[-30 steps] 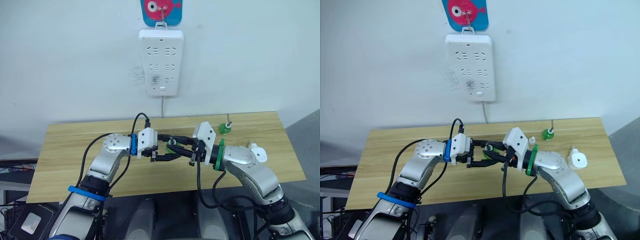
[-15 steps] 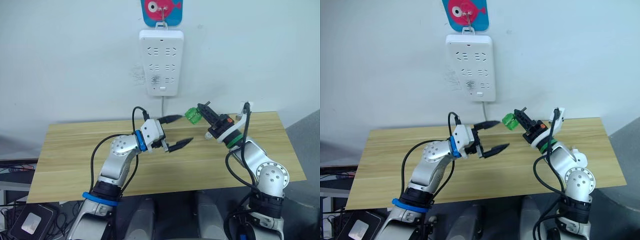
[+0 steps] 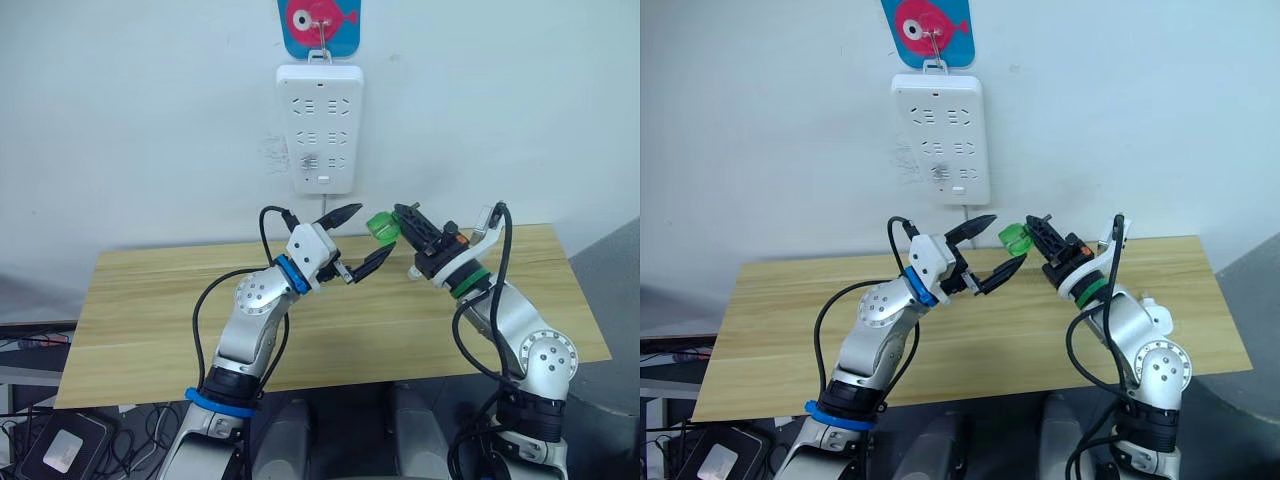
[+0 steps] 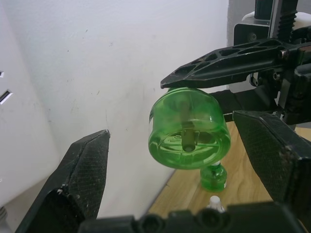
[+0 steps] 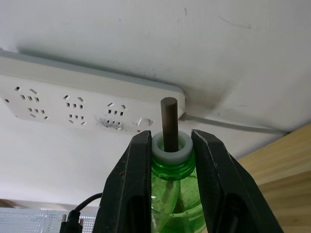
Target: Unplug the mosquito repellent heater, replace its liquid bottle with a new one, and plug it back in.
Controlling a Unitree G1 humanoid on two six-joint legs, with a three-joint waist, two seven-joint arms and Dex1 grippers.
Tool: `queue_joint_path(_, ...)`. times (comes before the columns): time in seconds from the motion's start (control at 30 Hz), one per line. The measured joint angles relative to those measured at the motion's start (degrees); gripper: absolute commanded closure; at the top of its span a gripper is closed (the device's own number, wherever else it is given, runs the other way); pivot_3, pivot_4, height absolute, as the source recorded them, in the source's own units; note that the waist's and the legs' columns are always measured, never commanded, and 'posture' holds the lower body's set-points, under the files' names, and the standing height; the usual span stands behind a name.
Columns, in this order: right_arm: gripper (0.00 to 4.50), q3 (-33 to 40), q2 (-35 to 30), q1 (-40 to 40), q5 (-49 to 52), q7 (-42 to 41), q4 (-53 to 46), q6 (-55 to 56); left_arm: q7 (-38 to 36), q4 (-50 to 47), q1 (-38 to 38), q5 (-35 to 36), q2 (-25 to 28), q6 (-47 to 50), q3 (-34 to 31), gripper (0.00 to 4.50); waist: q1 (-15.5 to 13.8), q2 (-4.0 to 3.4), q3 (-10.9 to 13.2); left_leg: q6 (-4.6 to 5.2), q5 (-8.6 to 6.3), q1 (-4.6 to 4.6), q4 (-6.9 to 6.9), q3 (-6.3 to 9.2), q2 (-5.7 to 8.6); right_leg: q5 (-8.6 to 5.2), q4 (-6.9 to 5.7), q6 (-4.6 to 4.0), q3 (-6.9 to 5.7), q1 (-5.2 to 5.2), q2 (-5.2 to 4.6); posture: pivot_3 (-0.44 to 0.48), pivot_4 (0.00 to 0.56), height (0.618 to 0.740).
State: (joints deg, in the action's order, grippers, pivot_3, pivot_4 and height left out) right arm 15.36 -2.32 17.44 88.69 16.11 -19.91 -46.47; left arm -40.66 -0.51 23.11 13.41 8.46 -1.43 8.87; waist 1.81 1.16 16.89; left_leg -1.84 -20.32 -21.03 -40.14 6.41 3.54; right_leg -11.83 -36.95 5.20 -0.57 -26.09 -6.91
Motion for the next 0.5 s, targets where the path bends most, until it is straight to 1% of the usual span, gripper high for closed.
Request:
queue_joint_path(0.17, 3.63, -1.62, -1.31, -0.47, 1.55, 0.49, -0.04, 1.66, -0.03, 0.03, 0.01, 0.06, -0.04, 0.0, 0.39, 0.0, 0.0, -0.01, -0.03, 0.0, 0.0, 0.0, 0.0, 0.0, 0.0, 0.0, 0.01, 0.0, 0.0, 0.0, 0.0, 0.013, 0.262, 0.74)
queue_joint_path(0.27, 3.63, -2.98, -1.51, -0.76, 1.87, 0.75, -0.12, 2.67, -0.01, 0.03, 0.0, 0.07, -0.45, -0.01, 0.62, 0.57, 0.0, -0.02, -0.04, 0.0, 0.0, 0.0, 0.0, -0.01, 0.0, 0.0, 0.01, 0.0, 0.0, 0.0, 0.0, 0.013, 0.26, 0.74)
queue_joint_path(0.4, 3.63, -3.95, -1.52, -1.09, 2.78, 1.43, -0.73, 4.13, 0.0, 0.03, -0.49, 0.07, -0.71, 0.02, 0.99, 1.87, -0.01, -0.02, -0.06, 0.0, 0.0, 0.0, 0.0, -0.01, 0.0, 0.0, 0.01, 0.0, 0.0, 0.0, 0.0, 0.014, 0.259, 0.74)
queue_joint_path(0.43, 3.63, -4.28, -1.68, -1.22, 2.84, 1.64, -0.94, 4.57, -0.02, -0.01, -0.67, 0.05, -0.65, 0.01, 1.12, 2.13, -0.01, -0.03, -0.07, 0.0, 0.0, 0.0, 0.0, 0.0, -0.01, 0.0, 0.01, 0.0, 0.0, 0.0, 0.0, 0.015, 0.258, 0.74)
queue_joint_path(0.47, 3.63, -4.47, -1.74, -1.41, 2.89, 1.83, -1.01, 4.74, -0.01, -0.01, -0.79, 0.02, -0.57, 0.0, 1.26, 2.24, -0.01, -0.02, -0.1, 0.0, 0.0, 0.0, 0.0, 0.0, 0.0, 0.0, 0.01, 0.0, 0.0, 0.0, 0.0, 0.015, 0.258, 0.74)
queue_joint_path(0.5, 3.63, -4.77, -1.78, -1.77, 2.99, 1.9, -1.06, 4.98, 0.0, -0.02, -1.0, 0.02, -0.48, 0.0, 1.42, 2.24, -0.01, -0.02, -0.13, 0.0, 0.0, 0.0, 0.0, -0.01, 0.0, 0.0, 0.01, 0.0, 0.01, 0.0, 0.0, 0.015, 0.257, 0.74)
